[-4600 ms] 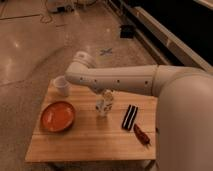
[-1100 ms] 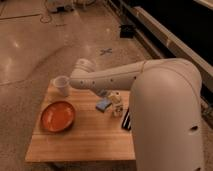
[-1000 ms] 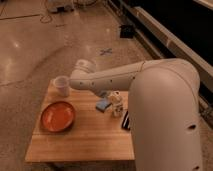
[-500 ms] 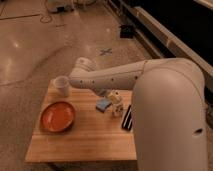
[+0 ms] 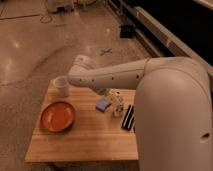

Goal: Stand the bottle upright

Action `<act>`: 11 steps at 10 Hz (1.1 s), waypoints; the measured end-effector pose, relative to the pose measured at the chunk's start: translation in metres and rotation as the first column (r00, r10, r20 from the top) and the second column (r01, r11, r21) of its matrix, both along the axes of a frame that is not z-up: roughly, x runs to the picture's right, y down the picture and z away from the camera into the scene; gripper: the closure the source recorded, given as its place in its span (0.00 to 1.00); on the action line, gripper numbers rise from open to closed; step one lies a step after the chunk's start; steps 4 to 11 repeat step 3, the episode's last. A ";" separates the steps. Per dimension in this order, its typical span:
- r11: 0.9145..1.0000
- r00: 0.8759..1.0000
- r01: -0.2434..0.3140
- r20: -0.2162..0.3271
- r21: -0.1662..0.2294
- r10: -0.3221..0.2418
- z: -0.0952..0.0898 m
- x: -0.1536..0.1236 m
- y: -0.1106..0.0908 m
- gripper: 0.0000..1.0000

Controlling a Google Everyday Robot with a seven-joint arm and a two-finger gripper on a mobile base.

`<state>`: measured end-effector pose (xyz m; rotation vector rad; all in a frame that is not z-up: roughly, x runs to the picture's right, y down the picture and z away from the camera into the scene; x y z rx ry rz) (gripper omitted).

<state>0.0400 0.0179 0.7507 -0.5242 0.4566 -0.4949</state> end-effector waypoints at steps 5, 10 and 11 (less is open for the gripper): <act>1.000 0.999 0.000 0.043 0.005 0.000 -0.024 -0.002 -0.024 0.20; 1.000 0.999 0.000 0.043 0.005 0.000 -0.024 -0.002 -0.024 0.20; 1.000 0.999 0.000 0.043 0.005 0.000 -0.024 -0.002 -0.024 0.20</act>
